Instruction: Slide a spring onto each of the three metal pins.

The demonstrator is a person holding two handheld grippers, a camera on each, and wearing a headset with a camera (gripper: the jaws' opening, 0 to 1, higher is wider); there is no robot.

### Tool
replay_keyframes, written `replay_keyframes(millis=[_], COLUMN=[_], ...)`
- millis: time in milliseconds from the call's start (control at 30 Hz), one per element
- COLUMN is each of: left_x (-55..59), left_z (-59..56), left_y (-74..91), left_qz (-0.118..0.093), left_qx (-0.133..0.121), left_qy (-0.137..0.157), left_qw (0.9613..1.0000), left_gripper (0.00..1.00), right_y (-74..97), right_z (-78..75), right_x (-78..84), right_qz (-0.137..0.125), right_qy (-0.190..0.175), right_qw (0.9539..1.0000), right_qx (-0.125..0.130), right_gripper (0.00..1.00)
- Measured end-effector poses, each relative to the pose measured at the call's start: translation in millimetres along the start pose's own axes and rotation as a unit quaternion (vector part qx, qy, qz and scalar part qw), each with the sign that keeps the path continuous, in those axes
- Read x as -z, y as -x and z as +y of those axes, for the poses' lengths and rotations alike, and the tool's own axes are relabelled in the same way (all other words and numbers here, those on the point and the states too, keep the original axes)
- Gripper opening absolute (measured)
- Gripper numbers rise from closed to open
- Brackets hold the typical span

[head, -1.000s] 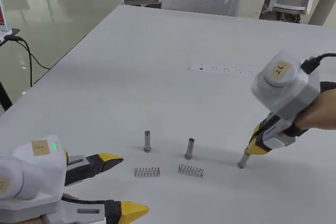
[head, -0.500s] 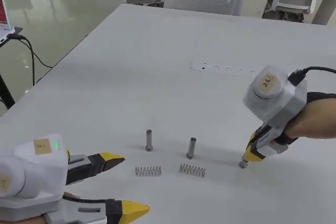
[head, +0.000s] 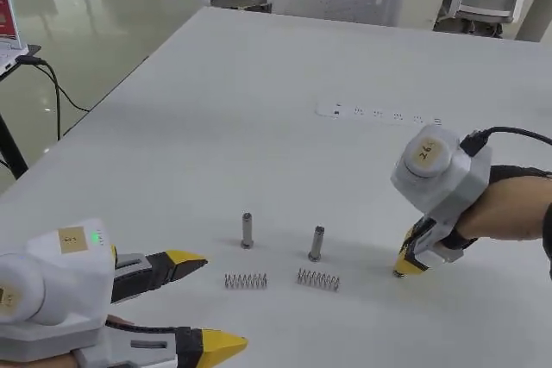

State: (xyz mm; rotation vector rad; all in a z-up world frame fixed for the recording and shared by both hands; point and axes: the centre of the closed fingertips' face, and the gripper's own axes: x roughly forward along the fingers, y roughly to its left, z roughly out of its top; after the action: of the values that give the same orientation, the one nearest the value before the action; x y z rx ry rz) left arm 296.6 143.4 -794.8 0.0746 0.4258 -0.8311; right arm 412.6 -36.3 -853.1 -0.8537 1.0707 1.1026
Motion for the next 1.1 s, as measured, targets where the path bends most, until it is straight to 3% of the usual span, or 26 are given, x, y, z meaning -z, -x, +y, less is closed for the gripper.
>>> replay_keyframes(millis=[200,600,1100], left_x=[-0.5,-0.7,-2.3], left_z=[-0.4,-2.3,-2.7], left_y=[0.2,0.0,0.2], left_qz=[0.000,0.001,0.001], left_qx=[0.000,0.002,0.002], left_qy=[-0.001,-0.001,-0.002], left_qw=[1.0000,1.0000,1.0000], left_gripper=[0.58,0.57,0.57], right_y=[-2.1,3.0,12.6], right_z=[1.0,2.6,15.0], right_x=[2.2,-7.2,-29.0], right_qz=[0.002,-0.027,-0.049], right_qy=[0.011,0.017,0.042], right_qw=[0.9999,0.9995,0.9979], right_qx=[0.001,0.004,0.004], right_gripper=[0.10,0.28,0.30])
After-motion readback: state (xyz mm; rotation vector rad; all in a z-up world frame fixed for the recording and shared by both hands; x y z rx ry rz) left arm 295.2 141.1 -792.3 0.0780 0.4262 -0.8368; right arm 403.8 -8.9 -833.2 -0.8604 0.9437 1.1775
